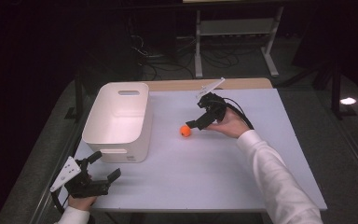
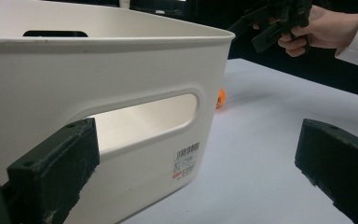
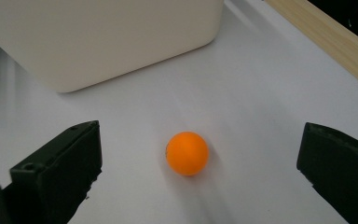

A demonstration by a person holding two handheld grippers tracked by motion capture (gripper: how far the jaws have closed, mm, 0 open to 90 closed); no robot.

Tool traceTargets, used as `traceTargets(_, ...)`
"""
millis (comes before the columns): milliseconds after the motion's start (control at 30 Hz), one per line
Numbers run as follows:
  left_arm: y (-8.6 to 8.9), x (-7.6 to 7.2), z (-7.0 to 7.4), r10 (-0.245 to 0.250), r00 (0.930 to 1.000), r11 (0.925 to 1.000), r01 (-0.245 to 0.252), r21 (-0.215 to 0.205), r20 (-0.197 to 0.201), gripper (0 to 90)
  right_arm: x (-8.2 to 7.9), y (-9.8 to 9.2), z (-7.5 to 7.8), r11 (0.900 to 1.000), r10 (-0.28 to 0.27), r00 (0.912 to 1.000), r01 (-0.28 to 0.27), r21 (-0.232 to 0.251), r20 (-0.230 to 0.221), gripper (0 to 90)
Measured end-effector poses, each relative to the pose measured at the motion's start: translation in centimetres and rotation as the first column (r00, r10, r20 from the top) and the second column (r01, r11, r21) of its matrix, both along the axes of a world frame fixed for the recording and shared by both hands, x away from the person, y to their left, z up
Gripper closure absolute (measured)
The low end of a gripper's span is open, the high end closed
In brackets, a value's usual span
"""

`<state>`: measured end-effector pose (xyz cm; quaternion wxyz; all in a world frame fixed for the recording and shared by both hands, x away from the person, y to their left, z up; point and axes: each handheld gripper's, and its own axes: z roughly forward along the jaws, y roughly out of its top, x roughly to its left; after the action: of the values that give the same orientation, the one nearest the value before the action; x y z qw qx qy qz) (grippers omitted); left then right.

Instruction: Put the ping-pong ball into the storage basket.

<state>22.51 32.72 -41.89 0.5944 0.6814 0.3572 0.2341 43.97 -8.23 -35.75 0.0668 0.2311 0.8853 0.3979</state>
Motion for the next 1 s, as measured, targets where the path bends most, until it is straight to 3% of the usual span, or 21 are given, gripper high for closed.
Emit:
traceTargets(633,0.1,0.0,0.0,0.002,1.0,1.0,-0.002,0.006,-0.001,0.0,1.0,0.6,-1.4,1.0,0.004,0.9995,-0.004,-0.02,-0.03,0.0)
traceTargets(1000,0.0,0.0,0.0,0.004,1.0,1.0,-0.004,-0.007,-0.003,0.0,1.2,1.5,-2.6,0.998,0.021,0.9989,-0.023,-0.06,-0.041,0.0)
